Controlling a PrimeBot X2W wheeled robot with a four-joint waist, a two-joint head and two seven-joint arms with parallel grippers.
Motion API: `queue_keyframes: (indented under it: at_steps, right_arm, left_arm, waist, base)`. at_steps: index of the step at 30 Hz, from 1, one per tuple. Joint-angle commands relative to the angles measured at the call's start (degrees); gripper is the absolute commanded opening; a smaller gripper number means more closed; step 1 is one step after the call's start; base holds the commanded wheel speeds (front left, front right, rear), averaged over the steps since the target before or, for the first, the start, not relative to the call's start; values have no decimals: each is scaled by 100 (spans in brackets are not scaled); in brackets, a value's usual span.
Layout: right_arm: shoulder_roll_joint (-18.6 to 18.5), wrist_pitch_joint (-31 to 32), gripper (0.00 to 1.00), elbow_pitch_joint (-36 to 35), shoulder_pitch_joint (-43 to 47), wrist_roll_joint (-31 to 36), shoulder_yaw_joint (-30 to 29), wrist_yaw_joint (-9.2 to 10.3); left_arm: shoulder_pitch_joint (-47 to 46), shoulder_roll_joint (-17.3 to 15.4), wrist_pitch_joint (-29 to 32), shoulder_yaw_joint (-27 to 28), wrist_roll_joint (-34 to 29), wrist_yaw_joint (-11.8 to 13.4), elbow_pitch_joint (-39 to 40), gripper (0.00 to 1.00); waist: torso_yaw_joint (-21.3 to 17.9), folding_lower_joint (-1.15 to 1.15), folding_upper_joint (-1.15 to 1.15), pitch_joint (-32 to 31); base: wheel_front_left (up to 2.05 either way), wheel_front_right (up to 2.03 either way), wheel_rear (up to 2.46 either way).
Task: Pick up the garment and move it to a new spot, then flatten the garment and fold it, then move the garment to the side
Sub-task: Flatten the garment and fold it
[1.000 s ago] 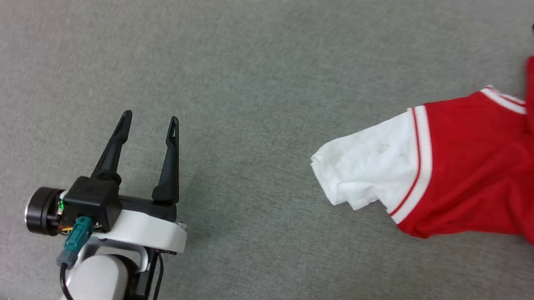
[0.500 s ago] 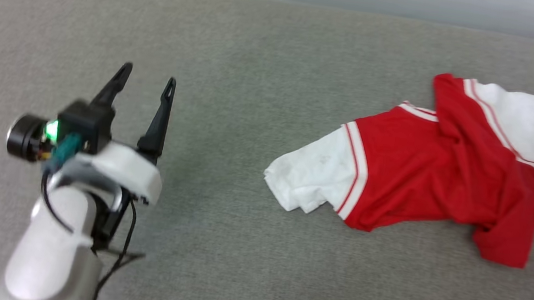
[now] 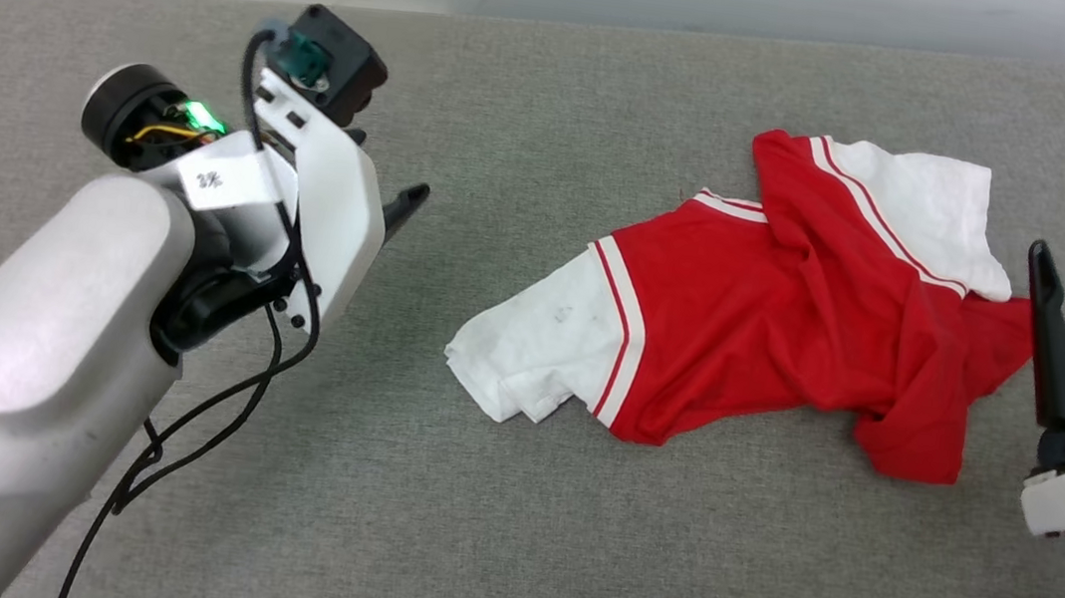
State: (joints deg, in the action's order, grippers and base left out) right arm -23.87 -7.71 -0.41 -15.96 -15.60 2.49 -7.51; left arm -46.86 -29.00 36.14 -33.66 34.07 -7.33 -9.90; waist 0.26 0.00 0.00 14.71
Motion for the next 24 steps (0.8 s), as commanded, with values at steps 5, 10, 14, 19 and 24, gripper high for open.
queue_keyframes:
  at_steps: [5, 10, 14, 19, 24]
  right_arm:
    - [267, 191, 100, -362, 306, 188, -103, 4]
    - [292, 292, 100, -472, 233, 250, -43, 4]
    - [284, 320, 100, -494, 109, 271, 45, 4]
    - [310, 284, 100, -457, 12, 269, 130, 4]
    - [348, 228, 100, -368, -99, 289, 229, 4]
  left_arm:
    - [-686, -246, 1093, -870, 964, -5, -189, 100]
    - [-1023, -183, 1586, -1431, 1414, -5, -530, 100]
    - [-1146, -139, 1733, -1907, 1604, -6, -769, 100]
    - [-1227, -162, 1786, -2448, 1653, -6, -954, 100]
    - [-1140, -211, 1730, -3105, 1821, -6, -1258, 100]
  waist:
    - [-217, 0, 0, 140]
    - [-368, 0, 0, 291]
    - [-485, 0, 0, 427]
    - [-585, 0, 0, 563]
    - [-674, 0, 0, 690]
  base:
    - [0, 0, 0]
    - [0, 0, 0]
    - [0, 0, 0]
    - [0, 0, 0]
    - [0, 0, 0]
